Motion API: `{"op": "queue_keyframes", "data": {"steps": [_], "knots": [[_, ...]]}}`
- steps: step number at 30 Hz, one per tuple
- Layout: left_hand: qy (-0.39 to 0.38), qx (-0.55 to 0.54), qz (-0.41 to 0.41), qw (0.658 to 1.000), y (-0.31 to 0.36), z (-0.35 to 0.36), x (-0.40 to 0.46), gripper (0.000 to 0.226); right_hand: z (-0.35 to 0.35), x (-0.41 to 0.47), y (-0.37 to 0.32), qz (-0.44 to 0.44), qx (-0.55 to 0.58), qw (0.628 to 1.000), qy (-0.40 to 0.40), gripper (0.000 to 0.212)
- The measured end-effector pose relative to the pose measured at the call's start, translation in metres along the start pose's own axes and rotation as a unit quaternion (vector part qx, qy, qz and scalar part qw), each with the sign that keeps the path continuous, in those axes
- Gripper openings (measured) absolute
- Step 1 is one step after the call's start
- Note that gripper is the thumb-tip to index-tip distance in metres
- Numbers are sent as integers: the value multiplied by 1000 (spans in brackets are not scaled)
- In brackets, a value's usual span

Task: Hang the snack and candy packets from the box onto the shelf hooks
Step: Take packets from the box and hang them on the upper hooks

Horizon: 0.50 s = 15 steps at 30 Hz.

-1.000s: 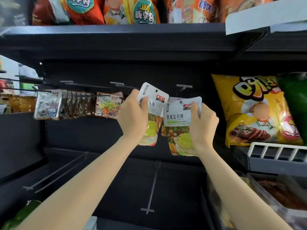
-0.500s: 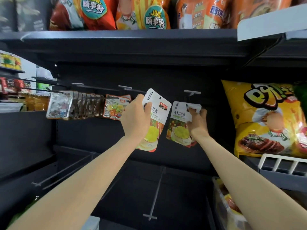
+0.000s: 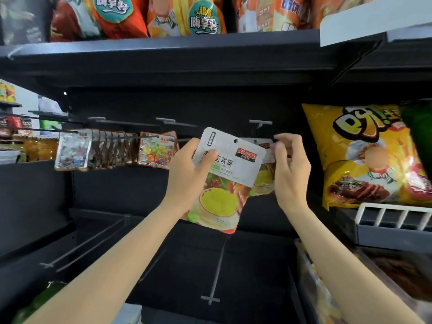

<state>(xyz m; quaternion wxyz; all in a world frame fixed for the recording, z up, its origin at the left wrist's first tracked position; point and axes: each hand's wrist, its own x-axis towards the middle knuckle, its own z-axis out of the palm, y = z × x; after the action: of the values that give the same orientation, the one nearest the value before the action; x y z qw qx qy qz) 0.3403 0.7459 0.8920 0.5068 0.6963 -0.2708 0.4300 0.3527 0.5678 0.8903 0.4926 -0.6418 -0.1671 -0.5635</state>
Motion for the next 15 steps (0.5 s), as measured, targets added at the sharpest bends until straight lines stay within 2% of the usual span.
{"op": "queue_keyframes", "data": {"steps": [2, 4, 6, 10, 15], "knots": [[8, -44, 1, 999, 6, 10, 0, 20, -7, -4, -15, -7, 36, 997, -61, 15], [13, -88, 5, 996, 10, 21, 0, 31, -9, -5, -21, -10, 27, 993, -111, 22], [-5, -104, 22, 994, 10, 32, 0, 48, -9, -2, -21, -16, -11, 993, -115, 24], [-17, 21, 41, 999, -2, 46, 0, 43, -7, 2, -14, -8, -72, 993, -94, 22], [-10, 53, 20, 998, -14, 50, -4, 43, -4, -2, -13, -10, -81, 992, -95, 25]]}}
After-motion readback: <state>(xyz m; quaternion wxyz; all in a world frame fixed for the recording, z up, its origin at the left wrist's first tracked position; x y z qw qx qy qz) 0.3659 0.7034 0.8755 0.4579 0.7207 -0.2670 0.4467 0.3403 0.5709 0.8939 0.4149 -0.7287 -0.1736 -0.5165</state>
